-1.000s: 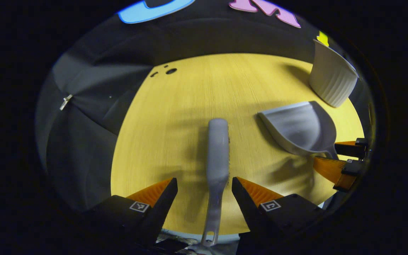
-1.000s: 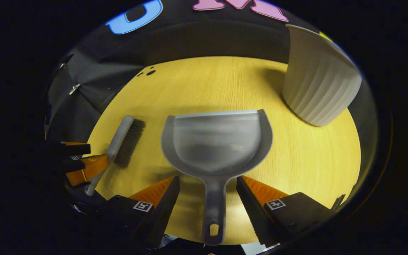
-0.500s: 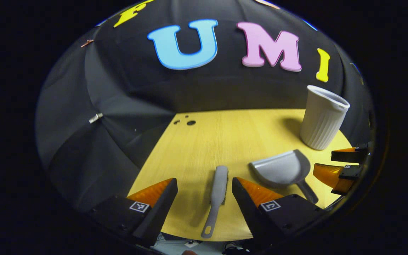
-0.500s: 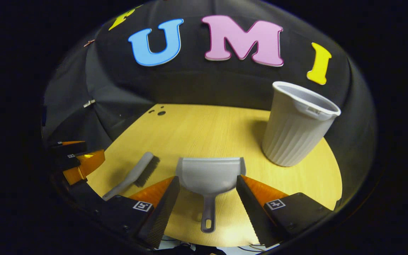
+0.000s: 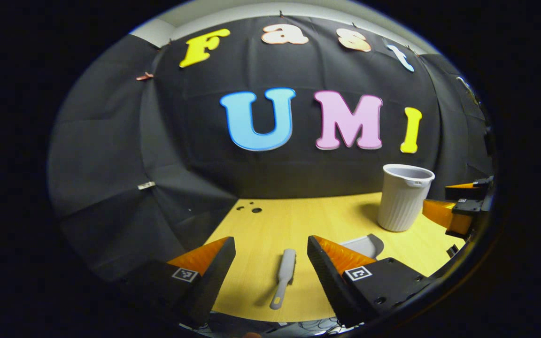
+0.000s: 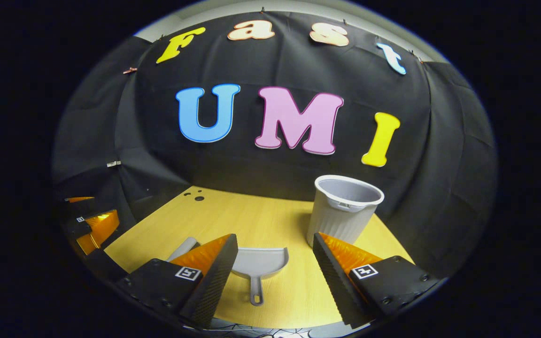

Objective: Pick up the small broom and dustpan from the desktop, sweep the trash into the dustpan with the broom, and then empty the trash into the garbage bin.

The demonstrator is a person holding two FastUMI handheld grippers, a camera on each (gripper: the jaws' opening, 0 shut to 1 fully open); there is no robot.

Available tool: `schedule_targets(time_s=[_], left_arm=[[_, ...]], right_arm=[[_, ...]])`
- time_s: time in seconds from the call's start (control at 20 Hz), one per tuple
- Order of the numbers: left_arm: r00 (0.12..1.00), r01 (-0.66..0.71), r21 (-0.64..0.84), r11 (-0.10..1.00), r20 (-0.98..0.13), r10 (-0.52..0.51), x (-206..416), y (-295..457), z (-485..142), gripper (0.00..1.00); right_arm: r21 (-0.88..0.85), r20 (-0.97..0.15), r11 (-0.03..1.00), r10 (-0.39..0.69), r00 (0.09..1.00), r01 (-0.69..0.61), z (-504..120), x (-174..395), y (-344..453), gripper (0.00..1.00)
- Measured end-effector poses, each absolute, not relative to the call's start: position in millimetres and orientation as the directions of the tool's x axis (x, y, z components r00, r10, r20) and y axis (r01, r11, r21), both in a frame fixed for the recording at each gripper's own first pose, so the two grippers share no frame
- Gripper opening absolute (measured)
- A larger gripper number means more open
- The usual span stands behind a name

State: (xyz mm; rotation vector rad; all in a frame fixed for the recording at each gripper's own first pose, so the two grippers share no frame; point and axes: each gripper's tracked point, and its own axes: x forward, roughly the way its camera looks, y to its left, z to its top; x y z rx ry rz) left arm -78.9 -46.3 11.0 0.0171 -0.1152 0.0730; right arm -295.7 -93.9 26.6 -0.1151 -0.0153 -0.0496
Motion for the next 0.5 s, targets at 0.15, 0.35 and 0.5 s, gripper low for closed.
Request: schedule_targets(time_s=[0.15, 0.35, 0.5], left_arm=[[0.985, -0.077, -0.014, 0.997, 0.151, 0.078, -103.6, -40.0, 2.9, 0.97], [0.988, -0.036, 0.016, 0.999, 0.148, 0.034, -113.4, -36.9, -19.8, 0.98], [0.99, -0.017, 0.032, 0.999, 0.137, 0.012, -119.5, -36.0, -21.4, 0.98]], right_arm=[[-0.148, 0.028, 0.986, -0.07, 0.997, 0.073, 9.4, -327.8, -86.9, 0.98], [-0.177, 0.007, 0.977, -0.119, 0.993, 0.118, -11.9, -353.1, -96.5, 0.98], [-0.161, 0.011, 0.973, -0.166, 0.986, 0.166, -9.4, -363.3, -111.2, 0.98]])
